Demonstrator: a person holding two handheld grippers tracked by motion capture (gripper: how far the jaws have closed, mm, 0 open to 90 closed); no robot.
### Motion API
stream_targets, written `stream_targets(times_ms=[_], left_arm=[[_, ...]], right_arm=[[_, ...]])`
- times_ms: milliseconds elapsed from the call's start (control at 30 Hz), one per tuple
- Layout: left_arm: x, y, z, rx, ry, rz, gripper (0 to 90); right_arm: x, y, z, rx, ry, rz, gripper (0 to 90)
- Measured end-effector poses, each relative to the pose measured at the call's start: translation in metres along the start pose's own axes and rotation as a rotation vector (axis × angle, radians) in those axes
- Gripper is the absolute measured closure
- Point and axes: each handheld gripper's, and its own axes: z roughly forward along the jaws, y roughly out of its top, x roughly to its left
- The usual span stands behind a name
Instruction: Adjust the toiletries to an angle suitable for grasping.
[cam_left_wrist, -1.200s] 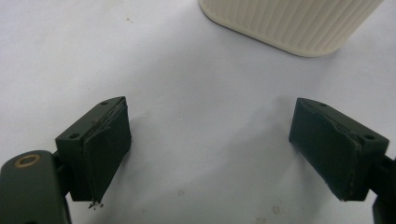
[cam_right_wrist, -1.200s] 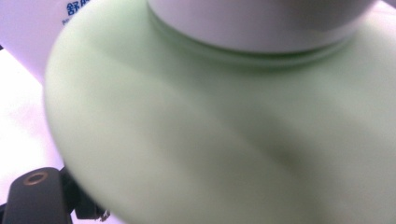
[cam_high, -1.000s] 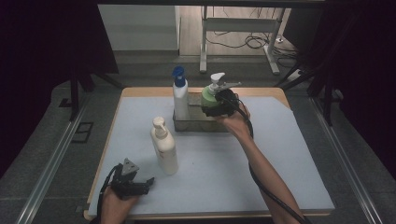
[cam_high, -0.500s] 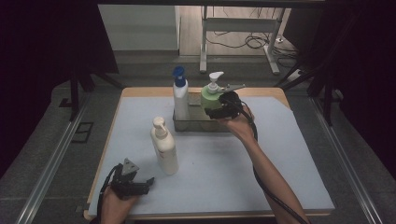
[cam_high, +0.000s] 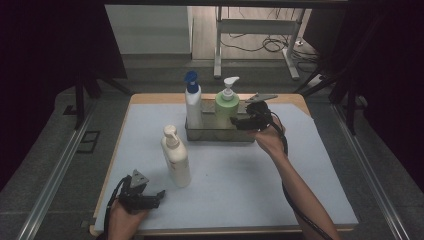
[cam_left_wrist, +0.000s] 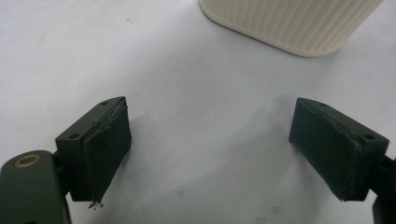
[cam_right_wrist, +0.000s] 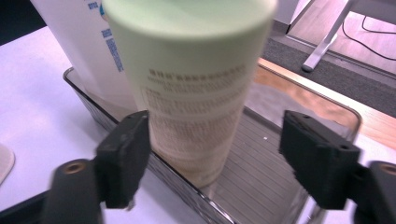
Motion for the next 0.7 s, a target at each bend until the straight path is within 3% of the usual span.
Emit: stream_targets(times_ms=[200,267,467,700], left_arm=[[0.0,0.0,0.0,0.0,0.0,0.0,12.7],[0.0,0.0,0.0,0.0,0.0,0.0,12.7],[0.0,0.0,0.0,0.0,0.0,0.0,12.7],[0.0,0.0,0.0,0.0,0.0,0.0,12.7]], right_arm=[[-0.011,-0.007,-0.008,-0.001,-0.003,0.038,44.9],[-0.015,-0.01,-0.007,0.005,-0.014,0.053,56.4],[-0.018,-0.013,0.001,0.036,-0.025,0.046,71.3],[-0.024,-0.018,0.016,0.049,-0.046,0.044,75.3]])
